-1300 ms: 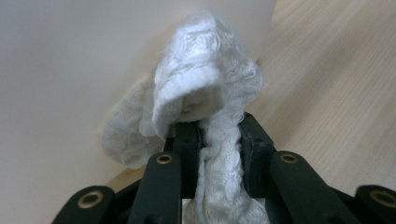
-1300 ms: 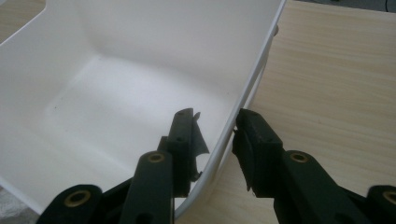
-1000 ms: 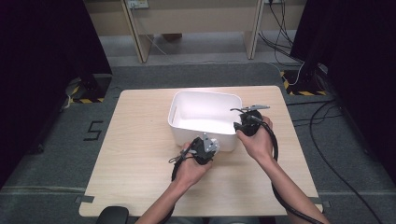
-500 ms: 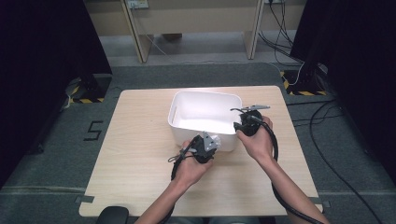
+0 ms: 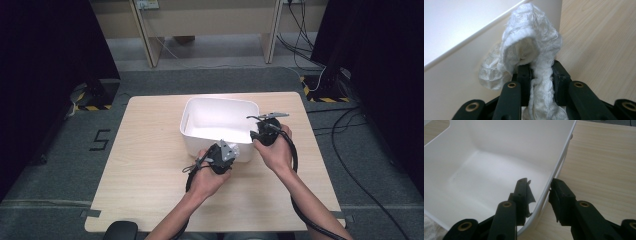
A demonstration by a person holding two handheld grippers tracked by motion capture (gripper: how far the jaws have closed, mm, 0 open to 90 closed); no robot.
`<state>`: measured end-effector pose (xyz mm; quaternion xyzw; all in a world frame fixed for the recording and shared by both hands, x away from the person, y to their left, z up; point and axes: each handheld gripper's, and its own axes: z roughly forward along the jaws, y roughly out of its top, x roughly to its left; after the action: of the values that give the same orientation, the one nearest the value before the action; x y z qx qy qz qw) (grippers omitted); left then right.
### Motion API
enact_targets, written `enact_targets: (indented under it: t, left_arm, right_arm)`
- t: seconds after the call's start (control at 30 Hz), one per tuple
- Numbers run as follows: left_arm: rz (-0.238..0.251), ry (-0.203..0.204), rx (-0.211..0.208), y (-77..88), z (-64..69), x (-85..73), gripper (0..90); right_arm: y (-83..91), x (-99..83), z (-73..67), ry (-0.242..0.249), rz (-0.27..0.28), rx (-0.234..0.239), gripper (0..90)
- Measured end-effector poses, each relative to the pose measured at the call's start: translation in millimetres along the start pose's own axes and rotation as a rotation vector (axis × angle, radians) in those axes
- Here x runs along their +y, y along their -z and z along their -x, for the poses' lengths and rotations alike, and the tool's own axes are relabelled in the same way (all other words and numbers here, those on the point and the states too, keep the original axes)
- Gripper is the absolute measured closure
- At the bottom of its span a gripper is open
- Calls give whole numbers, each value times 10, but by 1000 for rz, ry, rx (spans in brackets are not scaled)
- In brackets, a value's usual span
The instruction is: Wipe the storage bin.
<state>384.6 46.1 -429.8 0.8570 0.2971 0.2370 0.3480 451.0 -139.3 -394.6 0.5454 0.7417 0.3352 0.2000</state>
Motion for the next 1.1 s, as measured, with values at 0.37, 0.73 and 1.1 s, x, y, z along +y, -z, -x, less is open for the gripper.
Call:
enact_targets:
  t: [0.37, 0.73, 1.1]
  left_arm:
    - [2, -2, -3, -17, 13, 12, 726]
    - [-10, -4, -7, -73, 28, -23, 726]
    - [-44, 1, -14, -207, 53, -123, 727]
  right_arm:
    - [0, 1, 1, -3, 0, 0, 674]
    - [0, 0, 2, -3, 2, 2, 674]
    - [0, -1, 4, -2, 3, 4, 672]
